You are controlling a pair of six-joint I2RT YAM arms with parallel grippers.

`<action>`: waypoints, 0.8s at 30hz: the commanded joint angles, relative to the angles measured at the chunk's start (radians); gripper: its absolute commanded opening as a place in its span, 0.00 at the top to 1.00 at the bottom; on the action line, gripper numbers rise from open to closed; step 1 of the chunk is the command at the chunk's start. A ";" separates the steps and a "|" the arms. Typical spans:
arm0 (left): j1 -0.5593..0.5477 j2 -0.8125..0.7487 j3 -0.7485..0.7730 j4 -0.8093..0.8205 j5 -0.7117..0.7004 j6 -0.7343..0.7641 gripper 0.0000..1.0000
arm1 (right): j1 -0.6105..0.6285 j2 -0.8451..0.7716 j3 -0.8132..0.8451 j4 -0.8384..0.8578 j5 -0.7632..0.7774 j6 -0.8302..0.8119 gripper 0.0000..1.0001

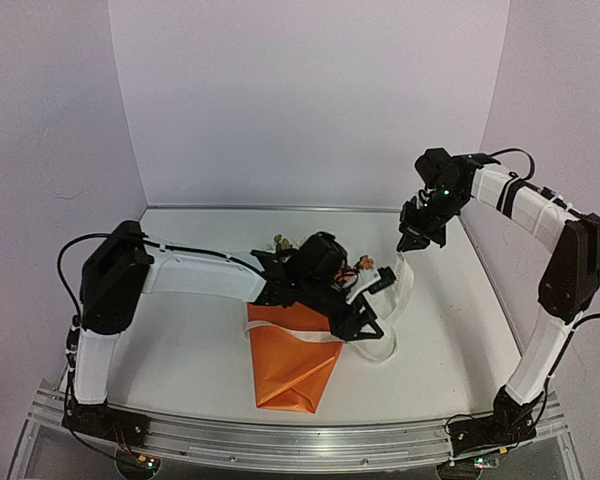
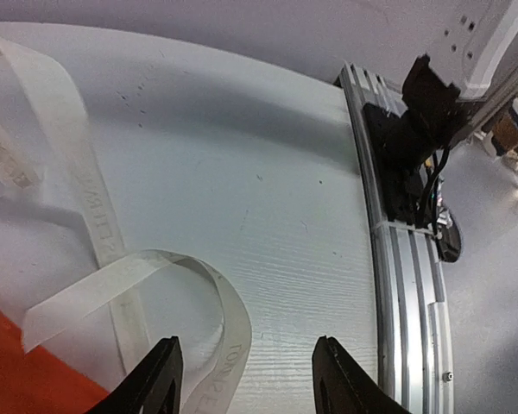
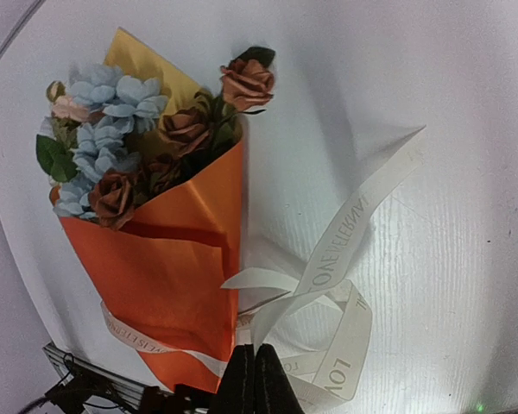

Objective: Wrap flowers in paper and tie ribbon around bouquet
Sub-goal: Place the left side of the ribbon on the folded bouquet, then place the right side of the ribbon on the folded bouquet.

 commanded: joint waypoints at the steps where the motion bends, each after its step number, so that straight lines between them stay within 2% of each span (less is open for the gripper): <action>1: 0.101 -0.268 -0.186 0.293 0.055 -0.229 0.47 | 0.069 -0.001 0.098 -0.027 0.002 -0.103 1.00; 7: 0.242 -0.469 -0.468 0.378 -0.074 -0.434 0.54 | 0.178 0.070 0.223 -0.026 -0.040 -0.224 1.00; 12: 0.340 -0.595 -0.636 0.331 -0.151 -0.534 0.54 | 0.299 0.083 0.253 -0.025 -0.078 -0.330 0.98; 18: 0.357 -0.626 -0.695 0.276 -0.171 -0.544 0.55 | 0.390 0.025 0.141 0.053 -0.094 -0.386 0.94; 24: 0.363 -0.583 -0.680 0.270 -0.162 -0.571 0.60 | 0.453 0.003 0.164 0.072 -0.116 -0.436 0.92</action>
